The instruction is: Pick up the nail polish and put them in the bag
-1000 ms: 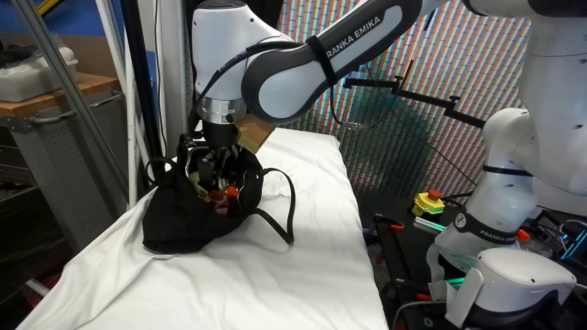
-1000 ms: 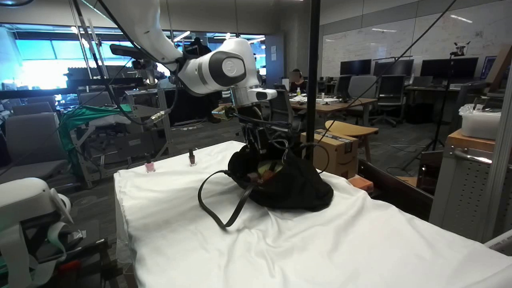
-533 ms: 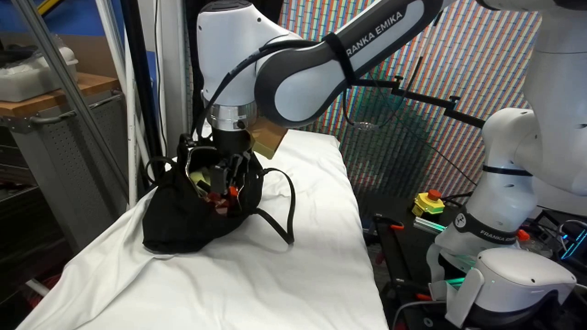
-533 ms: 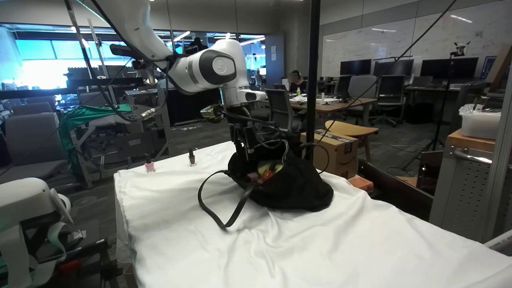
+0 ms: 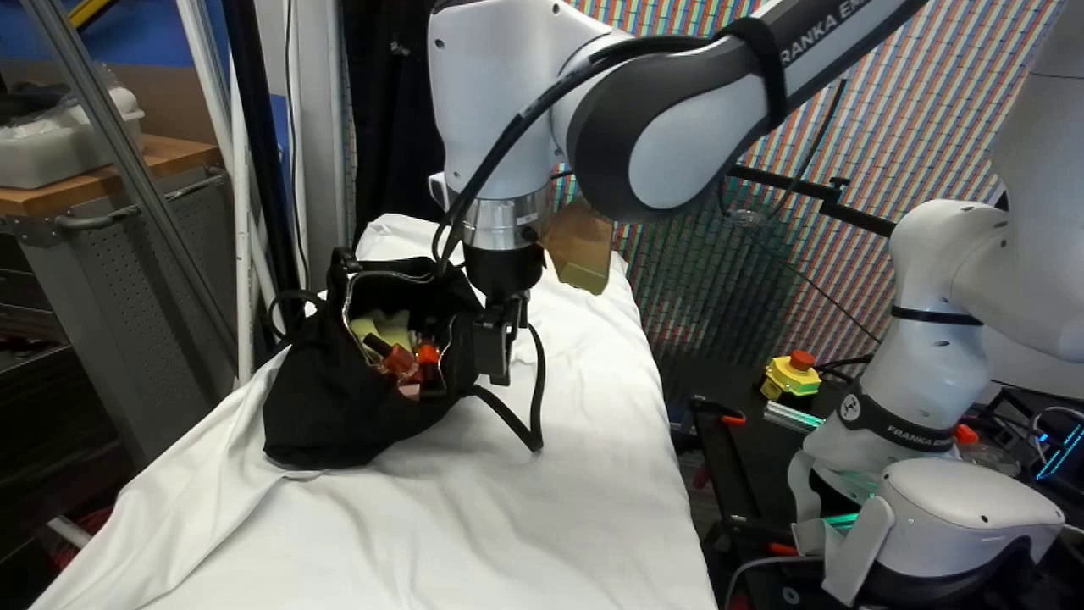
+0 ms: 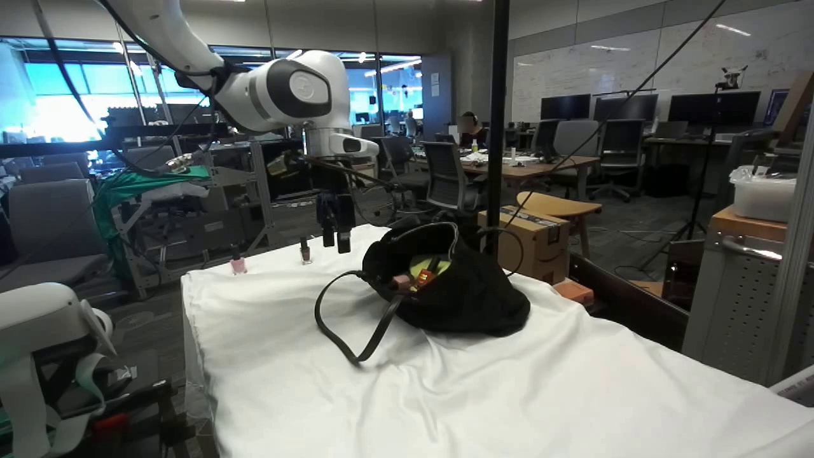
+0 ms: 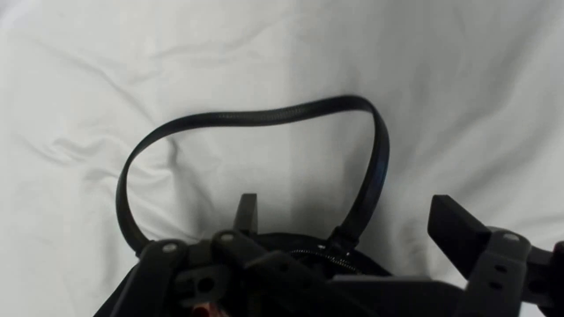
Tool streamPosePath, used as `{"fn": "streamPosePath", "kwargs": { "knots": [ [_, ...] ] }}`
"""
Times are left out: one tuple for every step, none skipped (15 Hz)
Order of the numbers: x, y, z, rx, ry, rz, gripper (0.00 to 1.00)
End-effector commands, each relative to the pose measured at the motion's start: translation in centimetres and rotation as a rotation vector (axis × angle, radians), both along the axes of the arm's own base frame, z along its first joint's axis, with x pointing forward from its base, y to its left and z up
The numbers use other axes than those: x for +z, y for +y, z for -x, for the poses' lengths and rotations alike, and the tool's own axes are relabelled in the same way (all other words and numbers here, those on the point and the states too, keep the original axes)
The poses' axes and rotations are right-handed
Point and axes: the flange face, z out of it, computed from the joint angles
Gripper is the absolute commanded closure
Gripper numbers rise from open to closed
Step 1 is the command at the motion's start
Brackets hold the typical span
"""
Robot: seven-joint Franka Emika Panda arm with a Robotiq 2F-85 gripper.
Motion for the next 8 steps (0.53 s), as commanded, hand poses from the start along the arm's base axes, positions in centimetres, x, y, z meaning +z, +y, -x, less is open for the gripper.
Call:
{"fn": "streamPosePath", "kwargs": {
  "knots": [
    [1.0, 3.2, 4.1, 0.064, 0.048, 0.0, 0.0],
    [1.0, 4.3, 4.8, 0.082, 0.061, -0.003, 0.0],
    [0.7, 5.9, 5.5, 0.11, 0.076, -0.003, 0.0],
    [0.6, 7.1, 6.0, 0.134, 0.09, -0.005, 0.0],
    [0.3, 8.7, 6.5, 0.156, 0.102, -0.01, 0.0],
    [0.1, 9.9, 6.9, 0.178, 0.113, -0.015, 0.0],
    [-0.2, 11.3, 7.2, 0.185, 0.117, -0.017, 0.0],
    [-0.4, 12.4, 7.4, 0.197, 0.122, -0.022, 0.0]
  ]
}}
